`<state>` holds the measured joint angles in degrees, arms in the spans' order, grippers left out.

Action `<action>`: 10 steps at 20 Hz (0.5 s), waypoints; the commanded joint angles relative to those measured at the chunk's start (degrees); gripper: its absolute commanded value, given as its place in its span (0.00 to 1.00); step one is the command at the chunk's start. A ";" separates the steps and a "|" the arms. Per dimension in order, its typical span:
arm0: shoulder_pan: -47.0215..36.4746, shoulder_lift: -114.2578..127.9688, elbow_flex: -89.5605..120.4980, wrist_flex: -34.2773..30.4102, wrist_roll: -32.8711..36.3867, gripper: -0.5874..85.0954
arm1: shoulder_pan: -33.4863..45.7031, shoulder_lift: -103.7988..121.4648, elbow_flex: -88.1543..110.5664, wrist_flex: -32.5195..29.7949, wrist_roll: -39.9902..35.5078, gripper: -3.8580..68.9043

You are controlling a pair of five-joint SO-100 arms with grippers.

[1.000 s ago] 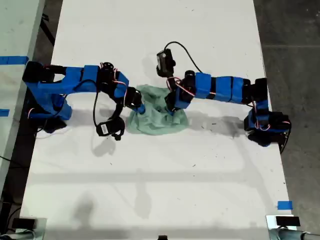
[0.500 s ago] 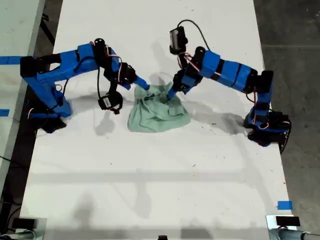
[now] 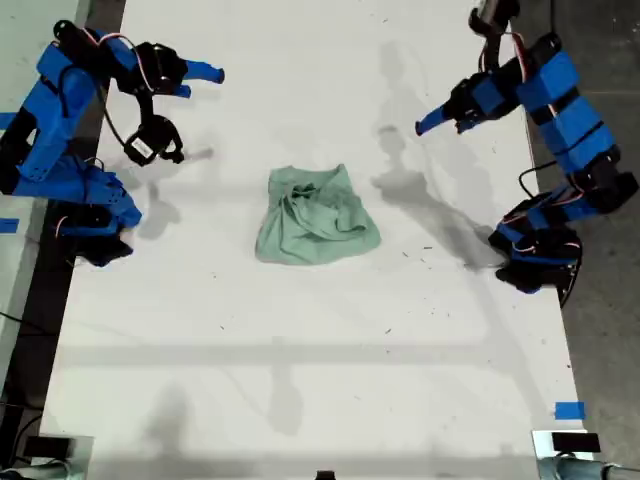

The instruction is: Fold tshirt

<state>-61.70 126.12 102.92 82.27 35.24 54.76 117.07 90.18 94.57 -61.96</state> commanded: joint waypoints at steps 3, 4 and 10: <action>14.59 31.20 23.29 -7.73 -9.23 0.07 | -11.60 27.25 20.92 -1.67 11.78 0.43; 19.95 37.79 28.65 -9.40 -13.01 0.04 | -16.35 31.11 23.38 -2.11 15.82 0.42; 45.88 60.21 56.60 -18.37 -32.26 0.01 | -40.34 54.32 47.11 -10.55 39.81 0.04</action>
<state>-22.32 181.67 154.16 67.15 8.35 20.65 163.92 130.78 88.59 -27.77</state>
